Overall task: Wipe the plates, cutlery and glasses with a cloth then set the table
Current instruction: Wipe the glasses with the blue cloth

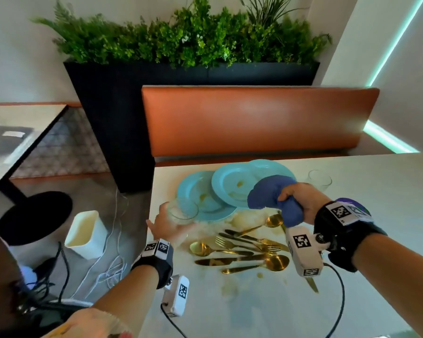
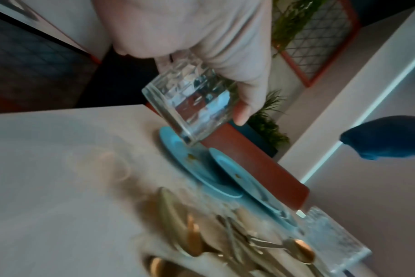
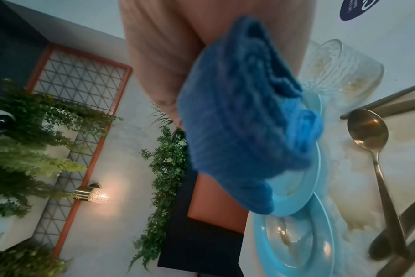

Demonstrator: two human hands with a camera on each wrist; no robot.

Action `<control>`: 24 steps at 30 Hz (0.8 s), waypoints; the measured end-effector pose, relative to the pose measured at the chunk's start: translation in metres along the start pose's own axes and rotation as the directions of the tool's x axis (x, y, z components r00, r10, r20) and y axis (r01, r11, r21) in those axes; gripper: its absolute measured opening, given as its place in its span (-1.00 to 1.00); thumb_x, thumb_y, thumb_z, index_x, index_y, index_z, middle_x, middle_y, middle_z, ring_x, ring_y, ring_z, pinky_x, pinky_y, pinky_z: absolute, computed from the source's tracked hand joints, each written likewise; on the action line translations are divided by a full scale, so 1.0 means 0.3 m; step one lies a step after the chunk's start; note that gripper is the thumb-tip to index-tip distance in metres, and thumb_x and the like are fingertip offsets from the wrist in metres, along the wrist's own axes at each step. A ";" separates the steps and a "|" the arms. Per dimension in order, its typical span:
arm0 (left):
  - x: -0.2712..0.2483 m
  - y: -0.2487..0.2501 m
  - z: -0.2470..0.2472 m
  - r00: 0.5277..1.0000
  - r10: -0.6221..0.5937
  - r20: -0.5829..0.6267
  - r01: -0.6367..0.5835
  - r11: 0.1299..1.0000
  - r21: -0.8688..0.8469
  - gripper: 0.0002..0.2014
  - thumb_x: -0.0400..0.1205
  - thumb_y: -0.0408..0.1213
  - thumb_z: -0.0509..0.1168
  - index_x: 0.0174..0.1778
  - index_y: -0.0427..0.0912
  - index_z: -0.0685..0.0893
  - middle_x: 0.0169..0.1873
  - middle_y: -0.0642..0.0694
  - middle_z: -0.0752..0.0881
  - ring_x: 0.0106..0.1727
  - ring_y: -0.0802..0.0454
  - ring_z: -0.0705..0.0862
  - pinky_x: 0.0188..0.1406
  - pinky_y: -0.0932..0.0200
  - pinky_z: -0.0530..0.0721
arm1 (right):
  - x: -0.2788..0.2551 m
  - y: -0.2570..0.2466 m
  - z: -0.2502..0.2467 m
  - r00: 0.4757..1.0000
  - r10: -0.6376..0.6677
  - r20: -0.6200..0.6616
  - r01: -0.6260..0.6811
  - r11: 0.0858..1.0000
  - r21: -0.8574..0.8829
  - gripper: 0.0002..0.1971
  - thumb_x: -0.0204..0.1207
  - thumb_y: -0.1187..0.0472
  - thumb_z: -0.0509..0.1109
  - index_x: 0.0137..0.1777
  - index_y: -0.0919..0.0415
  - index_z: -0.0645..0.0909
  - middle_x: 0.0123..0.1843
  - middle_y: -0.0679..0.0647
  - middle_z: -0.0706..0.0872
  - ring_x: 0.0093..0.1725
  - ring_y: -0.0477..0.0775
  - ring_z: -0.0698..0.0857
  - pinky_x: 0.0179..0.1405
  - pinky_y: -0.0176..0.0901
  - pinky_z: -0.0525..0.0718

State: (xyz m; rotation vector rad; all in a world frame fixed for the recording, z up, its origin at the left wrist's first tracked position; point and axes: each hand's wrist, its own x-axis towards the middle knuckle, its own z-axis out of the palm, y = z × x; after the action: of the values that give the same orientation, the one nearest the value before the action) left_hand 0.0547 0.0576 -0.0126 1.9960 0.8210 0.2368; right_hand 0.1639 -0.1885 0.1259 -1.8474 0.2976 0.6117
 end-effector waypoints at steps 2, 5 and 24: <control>0.030 -0.046 -0.013 1.000 -0.022 -0.004 0.022 1.000 0.018 -0.06 0.03 0.08 0.42 0.40 -0.07 0.42 0.30 -0.10 0.61 0.43 -0.18 0.46 0.61 -0.17 0.04 | 0.020 0.003 0.038 1.000 0.010 0.004 -0.010 1.000 -0.013 -0.88 0.45 0.51 0.22 -0.04 0.38 0.44 -0.22 0.23 0.51 -0.28 0.24 0.51 -0.27 0.04 0.50; 0.071 -0.087 -0.018 0.999 -0.033 -0.024 0.034 0.999 0.042 -0.08 0.08 0.00 0.63 0.39 -0.08 0.50 0.29 -0.16 0.65 0.37 -0.21 0.54 0.45 -0.03 0.43 | 0.054 0.017 0.078 1.000 0.023 0.009 -0.022 0.998 -0.052 -0.79 0.44 0.51 0.22 0.07 0.42 0.42 -0.24 0.23 0.50 -0.29 0.23 0.49 -0.27 0.04 0.47; 0.134 -0.134 -0.005 0.973 -0.222 -0.058 0.226 0.971 0.082 0.43 -0.04 0.19 0.67 0.65 -0.13 -0.01 0.62 -0.22 0.20 0.64 -0.26 0.13 0.61 -0.29 0.10 | 0.126 0.106 0.102 0.999 0.047 -0.006 -0.048 0.996 -0.069 -0.82 0.43 0.54 0.26 0.00 0.40 0.47 -0.25 0.24 0.52 -0.35 0.15 0.49 -0.41 -0.17 0.43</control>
State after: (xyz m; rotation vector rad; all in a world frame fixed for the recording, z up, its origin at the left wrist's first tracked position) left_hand 0.0660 0.0979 -0.0512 1.9645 1.0961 0.1199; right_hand 0.1719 -0.1681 0.0721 -1.9126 0.3281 0.6577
